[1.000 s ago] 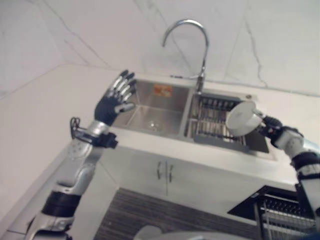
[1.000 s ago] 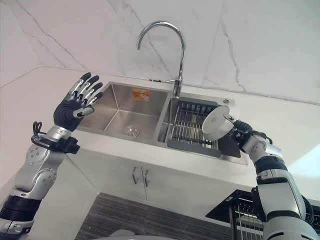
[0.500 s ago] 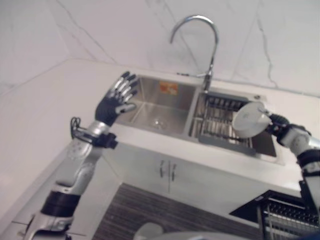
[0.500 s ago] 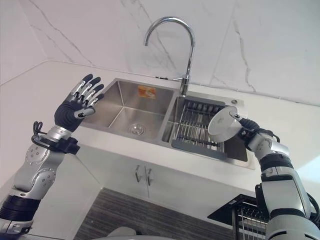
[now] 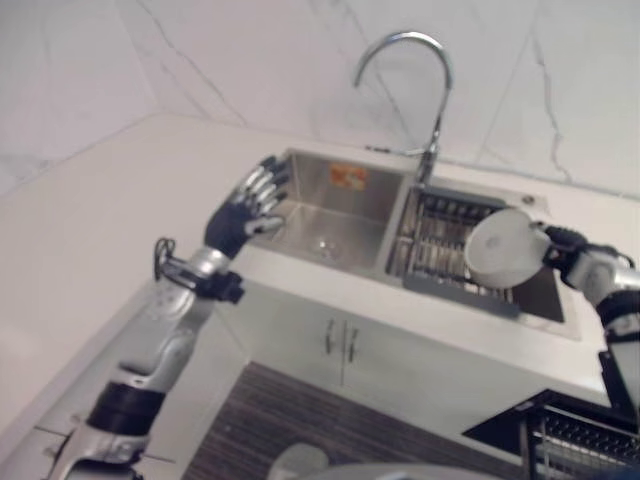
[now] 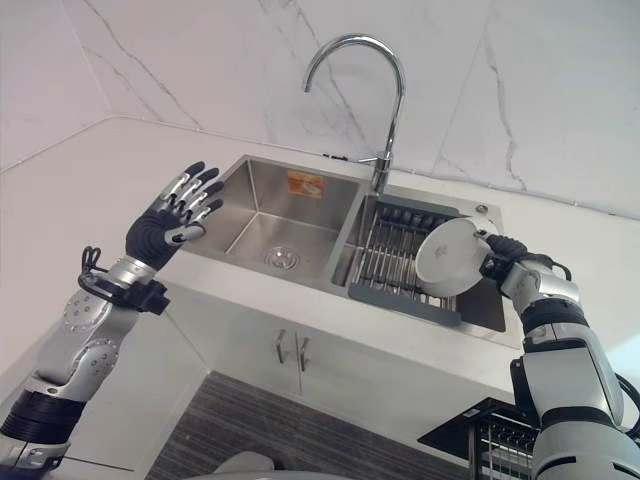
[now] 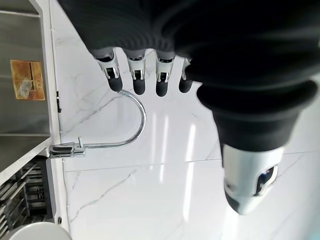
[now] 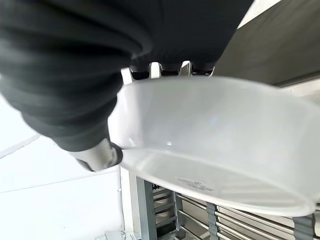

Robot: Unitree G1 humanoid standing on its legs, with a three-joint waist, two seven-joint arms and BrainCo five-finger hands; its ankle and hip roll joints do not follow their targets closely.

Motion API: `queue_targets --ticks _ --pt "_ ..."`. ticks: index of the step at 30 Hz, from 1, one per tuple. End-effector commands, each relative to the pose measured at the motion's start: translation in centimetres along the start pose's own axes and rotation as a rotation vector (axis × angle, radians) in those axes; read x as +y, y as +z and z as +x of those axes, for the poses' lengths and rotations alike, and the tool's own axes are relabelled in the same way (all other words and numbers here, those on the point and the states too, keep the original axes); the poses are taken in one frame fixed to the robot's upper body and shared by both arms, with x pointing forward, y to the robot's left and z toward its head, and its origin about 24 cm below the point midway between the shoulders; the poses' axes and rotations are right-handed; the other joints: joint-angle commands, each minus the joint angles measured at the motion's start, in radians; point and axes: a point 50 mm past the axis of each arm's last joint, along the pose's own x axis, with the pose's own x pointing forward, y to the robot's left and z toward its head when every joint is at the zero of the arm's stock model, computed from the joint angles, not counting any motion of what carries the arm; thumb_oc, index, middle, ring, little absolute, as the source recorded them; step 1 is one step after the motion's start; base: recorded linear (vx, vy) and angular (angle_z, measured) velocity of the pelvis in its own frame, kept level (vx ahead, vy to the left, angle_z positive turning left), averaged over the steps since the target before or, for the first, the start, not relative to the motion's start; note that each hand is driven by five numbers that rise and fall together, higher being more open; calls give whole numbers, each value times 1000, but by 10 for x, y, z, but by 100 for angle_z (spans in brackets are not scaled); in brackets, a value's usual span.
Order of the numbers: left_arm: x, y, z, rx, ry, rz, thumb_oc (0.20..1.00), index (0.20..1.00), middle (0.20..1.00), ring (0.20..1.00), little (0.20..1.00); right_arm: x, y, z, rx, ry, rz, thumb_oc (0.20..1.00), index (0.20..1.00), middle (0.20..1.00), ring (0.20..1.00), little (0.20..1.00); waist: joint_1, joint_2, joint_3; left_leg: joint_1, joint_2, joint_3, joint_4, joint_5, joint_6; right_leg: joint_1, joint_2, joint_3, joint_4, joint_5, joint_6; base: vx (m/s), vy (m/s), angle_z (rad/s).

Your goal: Place the dishes in the dishwasher.

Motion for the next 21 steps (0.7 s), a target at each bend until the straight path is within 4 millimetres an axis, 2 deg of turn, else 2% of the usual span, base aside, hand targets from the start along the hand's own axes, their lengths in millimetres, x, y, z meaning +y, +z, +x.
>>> queue_targets --ticks 1,6,16,21 --pt "2 22 8 -102 -6 12 1000 1000 1000 1000 1000 15 35 -3 -116 2 -56 200 200 200 200 200 12 -9 -43 -17 40 74 71 -27 -28 -22 2 39 0 70 34 0 0 0" --pt "0 21 8 -106 -2 7 1000 1000 1000 1000 1000 13 36 -4 -161 -16 -15 200 200 200 200 200 9 -8 -40 -14 42 77 71 -29 -29 -21 -1 37 0 71 36 -11 11 0" --pt "1 20 2 -131 3 0 1000 1000 1000 1000 1000 19 71 -19 -392 9 41 200 200 200 200 200 -14 -12 -37 -11 46 86 71 -34 -30 -27 6 52 0 73 35 -43 7 0" --pt "1 20 -1 -147 7 1 1000 1000 1000 1000 1000 25 87 -31 -512 58 137 200 200 200 200 200 -31 -15 -34 -8 53 92 71 -36 -30 -31 17 68 0 71 31 -57 -29 -3"
